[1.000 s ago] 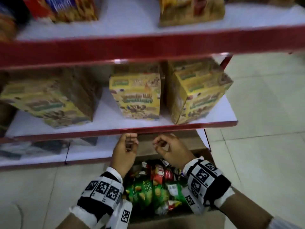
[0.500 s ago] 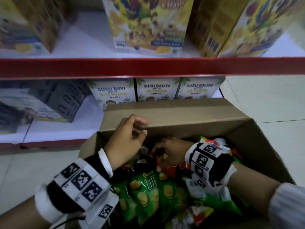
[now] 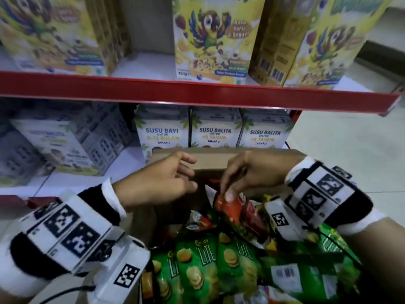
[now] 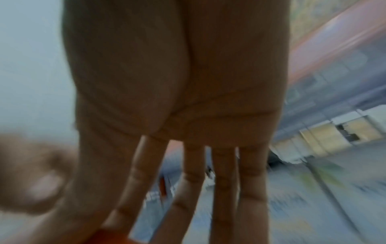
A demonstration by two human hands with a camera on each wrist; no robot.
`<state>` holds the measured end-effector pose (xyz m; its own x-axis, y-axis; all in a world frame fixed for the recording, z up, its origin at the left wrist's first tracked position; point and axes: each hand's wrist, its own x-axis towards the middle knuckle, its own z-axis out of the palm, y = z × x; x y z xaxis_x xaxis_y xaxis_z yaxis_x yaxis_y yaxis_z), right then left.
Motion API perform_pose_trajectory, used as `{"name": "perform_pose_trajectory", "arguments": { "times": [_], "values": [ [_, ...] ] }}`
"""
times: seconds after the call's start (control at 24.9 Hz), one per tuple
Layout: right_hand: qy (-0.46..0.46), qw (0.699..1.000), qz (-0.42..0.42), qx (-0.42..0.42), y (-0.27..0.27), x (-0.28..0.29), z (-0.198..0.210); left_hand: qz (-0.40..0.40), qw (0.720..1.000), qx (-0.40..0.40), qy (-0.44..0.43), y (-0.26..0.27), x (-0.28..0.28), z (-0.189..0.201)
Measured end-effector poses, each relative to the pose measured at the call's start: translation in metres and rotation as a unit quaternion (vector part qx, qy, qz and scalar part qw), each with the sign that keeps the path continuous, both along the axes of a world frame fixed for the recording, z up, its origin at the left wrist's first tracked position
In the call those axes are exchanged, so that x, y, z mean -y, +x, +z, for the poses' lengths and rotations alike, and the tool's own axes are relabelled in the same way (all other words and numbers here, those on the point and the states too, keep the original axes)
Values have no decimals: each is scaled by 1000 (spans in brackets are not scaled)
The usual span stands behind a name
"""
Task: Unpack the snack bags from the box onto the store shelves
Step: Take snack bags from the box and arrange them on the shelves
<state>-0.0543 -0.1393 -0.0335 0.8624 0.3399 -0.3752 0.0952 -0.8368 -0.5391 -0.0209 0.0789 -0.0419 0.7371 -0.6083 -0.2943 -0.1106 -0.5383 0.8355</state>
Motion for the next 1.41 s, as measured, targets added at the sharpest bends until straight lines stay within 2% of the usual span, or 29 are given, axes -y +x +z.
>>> {"name": "perform_pose_trajectory", "arguments": {
  "times": [0.08,0.12,0.24,0.4,0.48,0.56,0.64,0.72,0.88,1.01,1.09,1.17,1.21,1.29,1.41],
  "values": [
    [46,996,-20,70,-2,-10,37,-64,998,8,-11,-12,1,3],
    [67,991,-36,113,-3,-17,51,-69,997,14,-43,-19,4,6],
    [121,965,-85,217,-5,-36,71,20,982,-25,-184,-30,12,8],
    [173,922,-193,288,-8,-36,68,92,949,-86,-288,-23,4,4],
    [166,916,-250,268,-7,-24,68,114,923,-105,-353,-18,-5,6],
    [169,937,-252,173,-9,-18,67,130,905,-112,-389,-13,-10,8],
    [251,932,-238,108,-9,-20,63,132,898,-115,-404,-8,-13,8],
    [314,910,-240,124,-6,-22,60,113,903,-122,-397,-6,-16,8],
    [331,892,-243,186,-3,-23,57,101,938,-49,-328,-8,-14,6],
    [329,904,-238,133,-5,-22,53,158,933,-16,-322,-1,-15,4],
    [277,935,-213,61,-6,-21,43,219,914,-8,-341,8,-21,4],
    [119,981,-152,-8,-4,-22,17,257,895,-9,-364,16,-30,6],
    [28,994,-104,-32,-2,-26,-3,264,889,-9,-373,19,-33,6],
    [-108,993,-7,-56,-4,-39,-51,267,884,-13,-384,21,-35,5],
    [-139,979,86,-119,-13,-54,-112,258,889,-18,-378,21,-34,1]
  ]
}}
